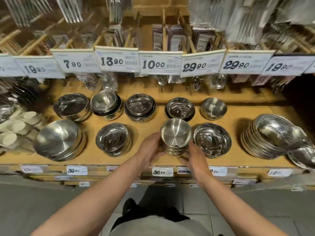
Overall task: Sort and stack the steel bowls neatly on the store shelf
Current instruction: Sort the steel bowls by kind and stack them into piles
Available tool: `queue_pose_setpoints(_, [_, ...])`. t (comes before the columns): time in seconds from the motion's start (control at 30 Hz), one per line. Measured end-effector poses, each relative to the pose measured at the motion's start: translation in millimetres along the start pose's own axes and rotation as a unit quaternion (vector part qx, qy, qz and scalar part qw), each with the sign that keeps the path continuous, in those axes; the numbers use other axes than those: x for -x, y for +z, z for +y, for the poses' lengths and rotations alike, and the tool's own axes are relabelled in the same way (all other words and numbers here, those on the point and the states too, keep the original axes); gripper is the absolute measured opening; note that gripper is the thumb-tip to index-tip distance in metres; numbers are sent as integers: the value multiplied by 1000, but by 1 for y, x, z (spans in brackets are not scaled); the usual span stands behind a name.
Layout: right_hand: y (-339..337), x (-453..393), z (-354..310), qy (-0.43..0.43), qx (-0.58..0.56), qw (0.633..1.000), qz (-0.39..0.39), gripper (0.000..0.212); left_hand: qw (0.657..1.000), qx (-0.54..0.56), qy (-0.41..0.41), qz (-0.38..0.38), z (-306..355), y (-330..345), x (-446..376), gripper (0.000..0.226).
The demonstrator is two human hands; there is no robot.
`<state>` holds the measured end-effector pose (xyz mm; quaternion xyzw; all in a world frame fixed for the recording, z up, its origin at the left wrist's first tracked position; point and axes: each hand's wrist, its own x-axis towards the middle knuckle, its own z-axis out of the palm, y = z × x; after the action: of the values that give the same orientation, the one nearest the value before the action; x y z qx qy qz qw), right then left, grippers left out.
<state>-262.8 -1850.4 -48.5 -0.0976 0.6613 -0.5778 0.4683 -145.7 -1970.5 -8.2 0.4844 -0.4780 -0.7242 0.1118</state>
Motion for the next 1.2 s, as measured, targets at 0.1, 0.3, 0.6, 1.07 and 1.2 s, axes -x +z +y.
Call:
queue_pose_setpoints(0.1, [10, -1, 4, -1, 15, 1000, -21, 38, 1000, -15, 2, 22, -3, -8, -3, 42])
queue_pose_setpoints(0.3, [37, -6, 8, 23, 30, 999, -31, 40, 999, -2, -1, 43, -8, -41, 4, 36])
queue_pose_setpoints(0.6, [12, 13, -3, -6, 63, 998, -14, 11, 990, 23, 14, 138, -12, -54, 20, 22])
queue_pose_setpoints(1.07, [-118, -6, -32, -22, 224, 961, 163, 49, 987, -161, 21, -16, -11, 83, 3, 17])
queue_pose_setpoints(1.2, [-119, -6, -30, -36, 233, 960, 149, 39, 966, -252, 55, 20, -4, 97, -7, 9])
